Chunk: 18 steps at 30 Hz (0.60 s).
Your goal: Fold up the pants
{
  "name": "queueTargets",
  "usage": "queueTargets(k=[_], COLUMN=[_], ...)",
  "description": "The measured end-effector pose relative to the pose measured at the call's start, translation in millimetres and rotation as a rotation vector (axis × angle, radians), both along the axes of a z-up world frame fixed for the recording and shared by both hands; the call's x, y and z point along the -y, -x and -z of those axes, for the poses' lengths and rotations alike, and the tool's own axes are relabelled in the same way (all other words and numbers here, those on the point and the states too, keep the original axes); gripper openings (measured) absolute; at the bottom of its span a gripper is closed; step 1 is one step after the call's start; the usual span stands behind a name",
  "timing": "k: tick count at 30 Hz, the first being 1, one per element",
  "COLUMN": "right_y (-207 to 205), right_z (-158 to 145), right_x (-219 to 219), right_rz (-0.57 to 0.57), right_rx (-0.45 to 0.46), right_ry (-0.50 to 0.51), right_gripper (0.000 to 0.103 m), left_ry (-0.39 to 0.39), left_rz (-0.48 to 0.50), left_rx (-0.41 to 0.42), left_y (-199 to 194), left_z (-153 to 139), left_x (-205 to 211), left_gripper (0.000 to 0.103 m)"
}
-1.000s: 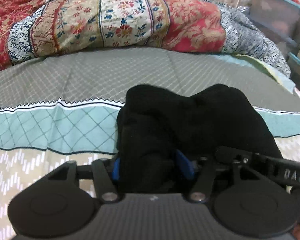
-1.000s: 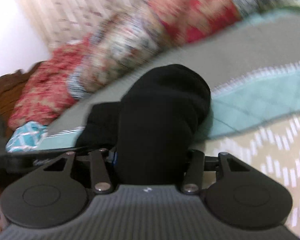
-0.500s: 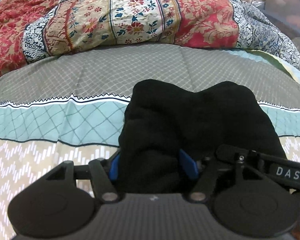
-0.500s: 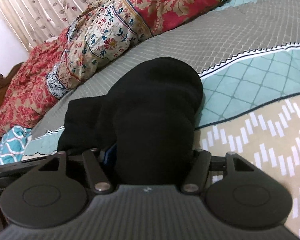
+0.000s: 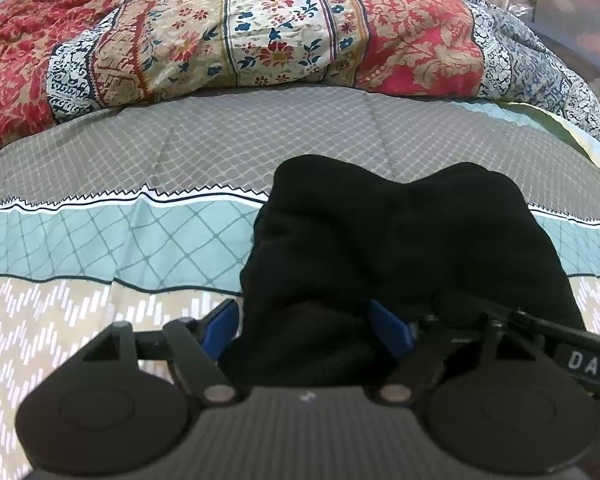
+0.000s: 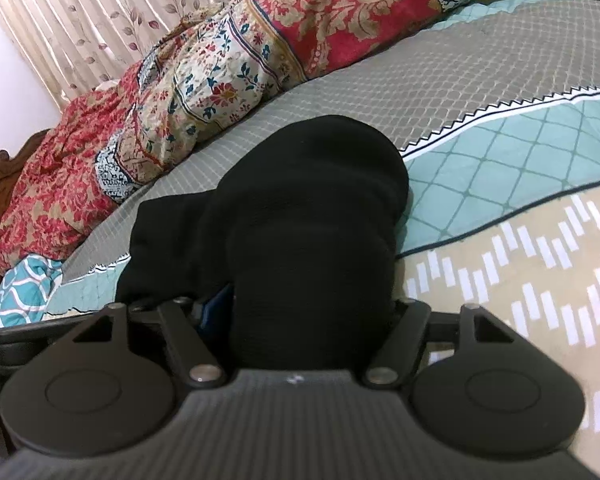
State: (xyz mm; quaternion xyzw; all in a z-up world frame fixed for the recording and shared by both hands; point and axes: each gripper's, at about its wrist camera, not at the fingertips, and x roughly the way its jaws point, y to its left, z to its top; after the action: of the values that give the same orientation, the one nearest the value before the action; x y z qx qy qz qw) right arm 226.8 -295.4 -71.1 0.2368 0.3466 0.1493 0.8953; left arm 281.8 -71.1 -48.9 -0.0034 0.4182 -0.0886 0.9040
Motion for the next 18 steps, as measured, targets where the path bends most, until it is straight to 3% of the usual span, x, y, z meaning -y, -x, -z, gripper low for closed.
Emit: queueTargets(k=[3,8,18], right_y=[2,16,32], right_z=[1,0,4], right_x=[3,-1,-8], right_rz=[0.008,-0.015,-0.020], right_rx=[-0.005,0.002,0.060], right_ry=[-0.032,-0.040,0.008], right_gripper=[0.074,0.086,0.088], left_ry=[0.002,0.001,-0.009], left_rz=[-0.001,-0.001,-0.004], left_rx=[0.006,0.010,0.016], left_y=[0,0,-2], left_z=[1,2,3], left_x=[-1,-3,-4], left_gripper=[0.080,0.085,0.092])
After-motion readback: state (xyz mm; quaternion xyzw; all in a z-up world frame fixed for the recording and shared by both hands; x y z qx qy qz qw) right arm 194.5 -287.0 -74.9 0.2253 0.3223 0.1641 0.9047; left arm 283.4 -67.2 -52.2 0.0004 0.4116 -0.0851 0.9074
